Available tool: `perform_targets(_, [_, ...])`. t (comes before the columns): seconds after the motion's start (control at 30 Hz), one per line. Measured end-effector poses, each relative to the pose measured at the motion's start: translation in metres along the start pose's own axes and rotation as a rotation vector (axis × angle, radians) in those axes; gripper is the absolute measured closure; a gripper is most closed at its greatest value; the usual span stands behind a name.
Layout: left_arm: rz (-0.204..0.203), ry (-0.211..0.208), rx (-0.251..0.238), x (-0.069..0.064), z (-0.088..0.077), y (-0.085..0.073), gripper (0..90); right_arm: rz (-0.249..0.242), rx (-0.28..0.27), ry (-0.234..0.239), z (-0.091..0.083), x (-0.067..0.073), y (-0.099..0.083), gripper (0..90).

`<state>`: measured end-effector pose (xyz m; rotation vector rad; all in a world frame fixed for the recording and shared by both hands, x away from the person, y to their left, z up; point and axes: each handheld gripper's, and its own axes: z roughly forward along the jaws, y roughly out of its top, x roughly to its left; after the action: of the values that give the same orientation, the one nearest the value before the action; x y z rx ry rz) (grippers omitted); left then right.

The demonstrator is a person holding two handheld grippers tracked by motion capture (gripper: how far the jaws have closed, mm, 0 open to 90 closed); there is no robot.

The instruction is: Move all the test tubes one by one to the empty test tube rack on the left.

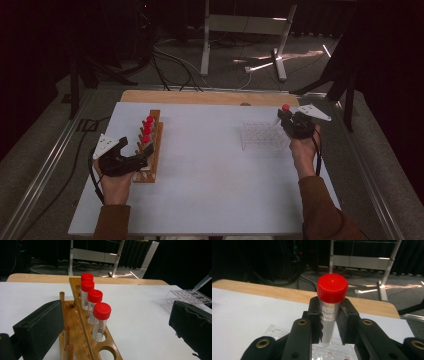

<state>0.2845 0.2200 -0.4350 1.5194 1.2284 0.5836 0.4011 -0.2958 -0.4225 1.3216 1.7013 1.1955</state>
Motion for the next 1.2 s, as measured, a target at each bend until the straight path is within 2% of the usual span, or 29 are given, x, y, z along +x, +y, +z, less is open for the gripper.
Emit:
perform_targets(0.17, [-0.002,0.0,0.002,0.0,0.001,0.0,0.6,-0.01,-0.027,0.037,-0.012,0.006,0.002,74.1])
perform_targets(0.3, [0.001,-0.001,0.006,-0.001,0.002,-0.001,0.5,-0.008,-0.032,0.089,-0.02,0.014,0.0,74.0])
perform_targets(0.5, [0.006,-0.007,0.009,-0.004,0.002,0.0,0.5,-0.01,-0.026,0.157,-0.028,0.026,-0.013,74.0])
perform_targets(0.77, [0.017,-0.008,0.03,-0.007,0.005,0.001,0.6,0.021,-0.033,0.236,-0.036,0.037,-0.028,74.0])
perform_targets(0.9, [0.021,-0.01,0.026,-0.009,0.004,0.002,0.6,0.017,-0.043,0.272,-0.041,0.045,-0.03,74.0])
perform_targets(1.2, [0.04,-0.024,0.021,-0.017,0.002,0.005,0.6,-0.028,-0.048,0.341,-0.049,0.065,-0.026,73.9])
